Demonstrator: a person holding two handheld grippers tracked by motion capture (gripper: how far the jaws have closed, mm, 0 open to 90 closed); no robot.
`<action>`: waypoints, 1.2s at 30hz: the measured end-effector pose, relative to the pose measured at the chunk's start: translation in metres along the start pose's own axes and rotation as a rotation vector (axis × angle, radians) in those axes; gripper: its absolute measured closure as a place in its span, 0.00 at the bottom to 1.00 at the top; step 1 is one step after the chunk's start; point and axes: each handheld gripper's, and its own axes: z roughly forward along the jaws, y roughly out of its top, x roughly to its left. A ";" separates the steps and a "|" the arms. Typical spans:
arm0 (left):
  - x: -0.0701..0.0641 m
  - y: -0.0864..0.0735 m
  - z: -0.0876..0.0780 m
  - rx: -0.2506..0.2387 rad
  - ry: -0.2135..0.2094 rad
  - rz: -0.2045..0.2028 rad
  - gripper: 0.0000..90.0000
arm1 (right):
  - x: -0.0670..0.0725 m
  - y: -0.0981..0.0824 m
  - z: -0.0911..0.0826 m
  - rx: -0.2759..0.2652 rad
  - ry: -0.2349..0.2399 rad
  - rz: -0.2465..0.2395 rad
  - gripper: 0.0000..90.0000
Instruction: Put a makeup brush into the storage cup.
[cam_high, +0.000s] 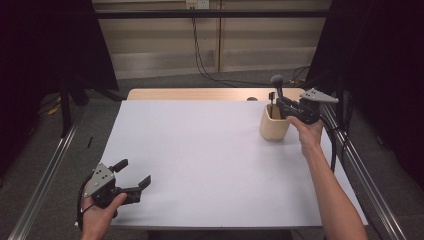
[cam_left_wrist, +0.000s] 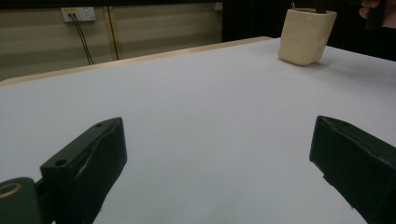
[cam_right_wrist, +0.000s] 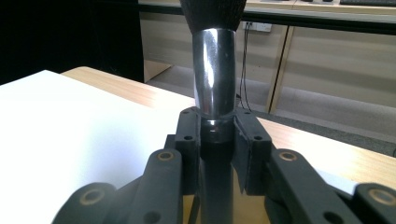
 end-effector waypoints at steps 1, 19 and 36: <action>0.000 0.000 0.000 0.000 0.000 0.000 0.04 | 0.000 -0.001 0.000 0.003 -0.002 0.001 0.82; 0.000 0.000 0.000 0.001 0.000 0.001 0.04 | 0.001 -0.019 0.004 0.033 -0.003 0.022 0.82; 0.000 0.000 0.000 0.001 0.001 0.003 0.04 | 0.001 -0.025 0.002 0.053 -0.005 0.044 0.81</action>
